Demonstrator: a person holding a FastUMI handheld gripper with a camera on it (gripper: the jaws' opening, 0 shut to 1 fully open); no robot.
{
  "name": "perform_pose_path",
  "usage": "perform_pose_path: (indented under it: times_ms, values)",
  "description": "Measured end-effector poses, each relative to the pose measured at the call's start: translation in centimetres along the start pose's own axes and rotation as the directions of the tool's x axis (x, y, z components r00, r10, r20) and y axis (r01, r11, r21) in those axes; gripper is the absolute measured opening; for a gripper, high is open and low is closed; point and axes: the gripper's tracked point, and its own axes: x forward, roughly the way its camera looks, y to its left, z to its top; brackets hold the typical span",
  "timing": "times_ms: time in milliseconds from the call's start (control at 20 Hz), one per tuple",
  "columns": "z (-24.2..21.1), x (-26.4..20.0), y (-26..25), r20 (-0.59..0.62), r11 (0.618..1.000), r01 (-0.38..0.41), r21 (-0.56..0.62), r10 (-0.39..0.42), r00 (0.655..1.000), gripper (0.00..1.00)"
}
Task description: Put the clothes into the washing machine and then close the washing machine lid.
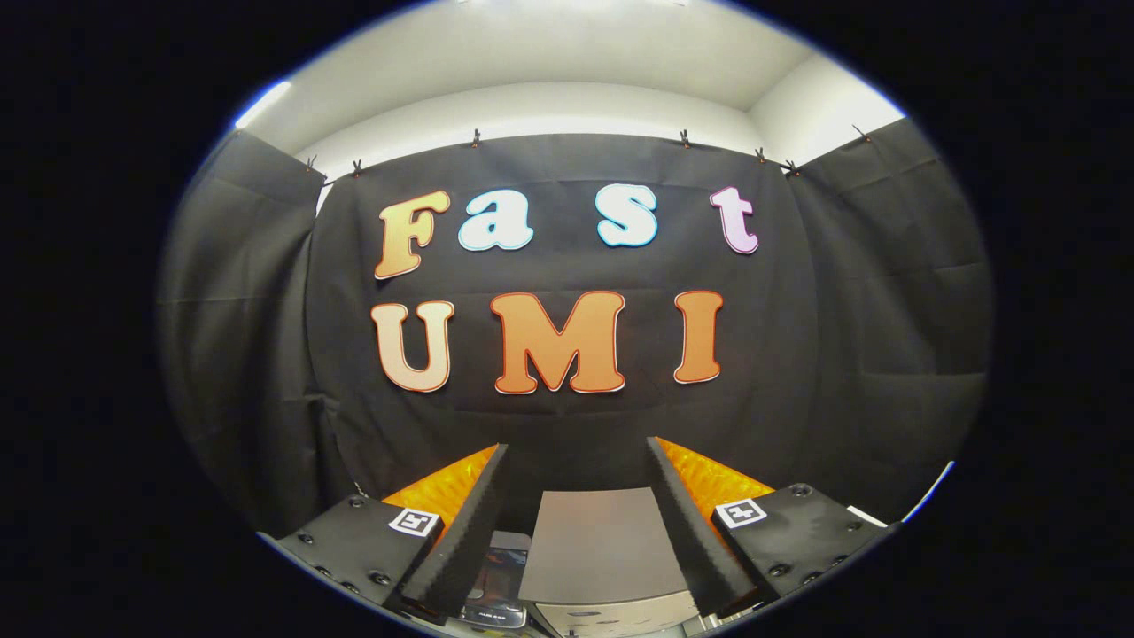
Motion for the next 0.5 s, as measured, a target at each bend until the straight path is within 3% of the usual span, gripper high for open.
perform_pose_path:
  times_ms: [500]
  values:
    - [1.04, -1.16, -1.23, 0.026, 1.0, -0.002, 0.004, 0.002, 1.0, 0.97]
